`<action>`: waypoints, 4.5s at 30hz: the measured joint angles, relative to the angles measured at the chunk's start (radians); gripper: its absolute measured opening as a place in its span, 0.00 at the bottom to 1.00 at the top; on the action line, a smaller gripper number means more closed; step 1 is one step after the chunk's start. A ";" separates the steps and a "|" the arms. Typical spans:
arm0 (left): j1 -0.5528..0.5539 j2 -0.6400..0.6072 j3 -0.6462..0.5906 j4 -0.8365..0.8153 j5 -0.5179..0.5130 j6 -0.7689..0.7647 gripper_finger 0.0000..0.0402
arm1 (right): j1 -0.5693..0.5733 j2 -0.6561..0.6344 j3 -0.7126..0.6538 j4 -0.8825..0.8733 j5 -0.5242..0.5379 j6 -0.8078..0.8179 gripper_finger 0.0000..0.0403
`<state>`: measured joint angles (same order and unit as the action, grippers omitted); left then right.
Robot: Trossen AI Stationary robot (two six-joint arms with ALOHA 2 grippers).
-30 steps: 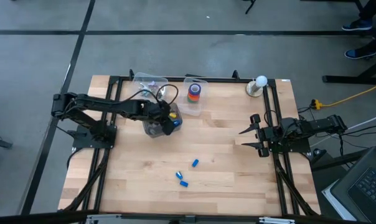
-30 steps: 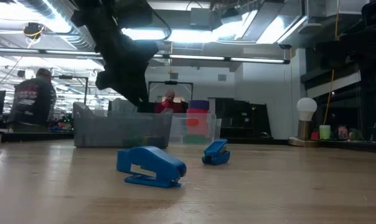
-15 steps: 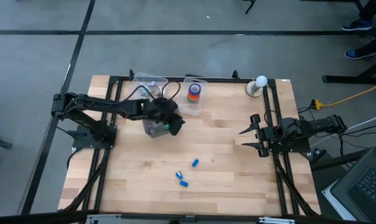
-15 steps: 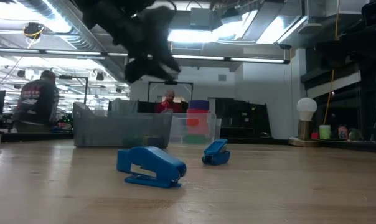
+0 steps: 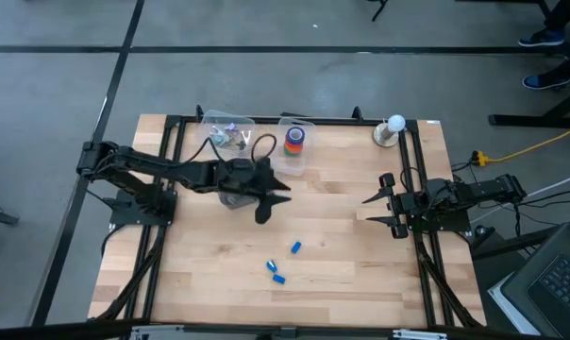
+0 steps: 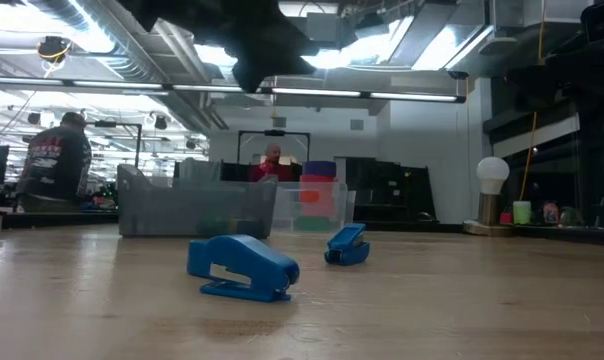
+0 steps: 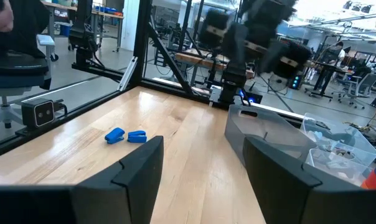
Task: Pick and place Stapler, Stapler remover, tape
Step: Put the blue stapler into the black bin
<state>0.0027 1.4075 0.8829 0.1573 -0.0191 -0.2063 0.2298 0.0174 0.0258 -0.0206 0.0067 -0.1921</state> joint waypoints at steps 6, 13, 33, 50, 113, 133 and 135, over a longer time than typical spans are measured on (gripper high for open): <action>-0.070 0.000 0.000 -0.033 0.063 0.281 0.36 | 0.000 0.000 0.000 0.000 0.000 0.000 0.56; -0.148 0.018 0.000 -0.142 0.065 0.413 0.36 | 0.000 0.000 0.000 0.000 0.000 0.000 0.56; -0.316 0.285 0.001 -0.037 0.220 0.495 0.38 | 0.000 0.000 0.000 0.000 0.000 0.000 0.56; -0.325 0.474 0.001 0.005 0.225 0.523 0.48 | 0.000 0.000 0.000 0.000 0.000 0.000 0.56; 0.004 -0.251 0.000 -0.431 -0.750 0.247 0.15 | 0.000 0.000 0.000 0.000 0.000 0.000 0.56; 0.158 -0.137 0.000 -1.030 -0.418 -0.478 0.16 | 0.000 0.000 0.000 0.000 0.000 0.000 0.56; 0.158 -0.113 0.000 -1.029 -0.407 -0.490 0.16 | 0.000 0.000 0.000 0.000 0.000 0.000 0.56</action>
<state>0.1608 1.2947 0.8833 -0.8719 -0.4259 -0.6962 0.2301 0.0174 0.0257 -0.0207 0.0067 -0.1917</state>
